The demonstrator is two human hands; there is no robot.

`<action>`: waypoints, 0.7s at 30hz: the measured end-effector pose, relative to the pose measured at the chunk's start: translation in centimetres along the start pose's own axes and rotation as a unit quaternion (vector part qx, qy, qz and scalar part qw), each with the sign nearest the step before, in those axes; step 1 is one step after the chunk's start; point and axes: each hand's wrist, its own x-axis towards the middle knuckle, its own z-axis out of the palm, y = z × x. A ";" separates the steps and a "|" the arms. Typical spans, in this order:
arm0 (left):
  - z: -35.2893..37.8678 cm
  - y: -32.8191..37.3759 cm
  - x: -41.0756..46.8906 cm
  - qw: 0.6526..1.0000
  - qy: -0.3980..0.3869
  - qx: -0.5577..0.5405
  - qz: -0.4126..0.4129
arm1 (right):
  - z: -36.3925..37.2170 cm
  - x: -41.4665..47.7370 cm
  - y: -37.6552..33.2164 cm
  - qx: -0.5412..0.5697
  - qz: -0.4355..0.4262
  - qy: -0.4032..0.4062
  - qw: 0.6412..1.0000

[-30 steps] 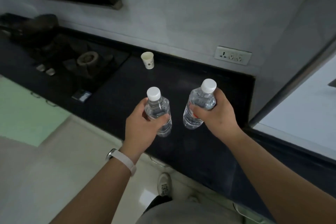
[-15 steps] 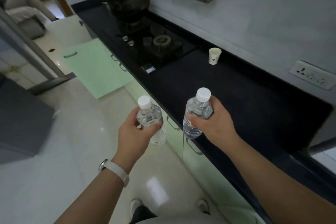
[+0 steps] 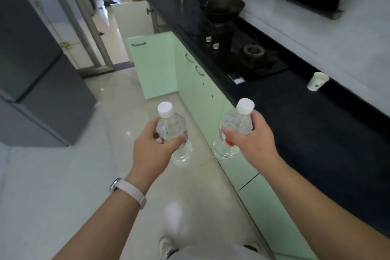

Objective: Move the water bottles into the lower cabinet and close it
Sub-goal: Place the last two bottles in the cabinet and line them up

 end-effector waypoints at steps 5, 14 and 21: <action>-7.4 -3.1 1.2 0.998 0.049 -0.011 -0.025 | 7.8 -0.8 -3.5 -0.013 -0.028 -0.040 0.999; -15.7 -6.1 1.6 0.991 0.126 -0.015 -0.053 | 17.5 -0.2 -8.0 -0.012 -0.070 -0.140 0.988; -19.1 -6.7 5.5 0.984 0.164 0.019 -0.070 | 23.9 3.2 -9.6 0.002 -0.078 -0.194 0.978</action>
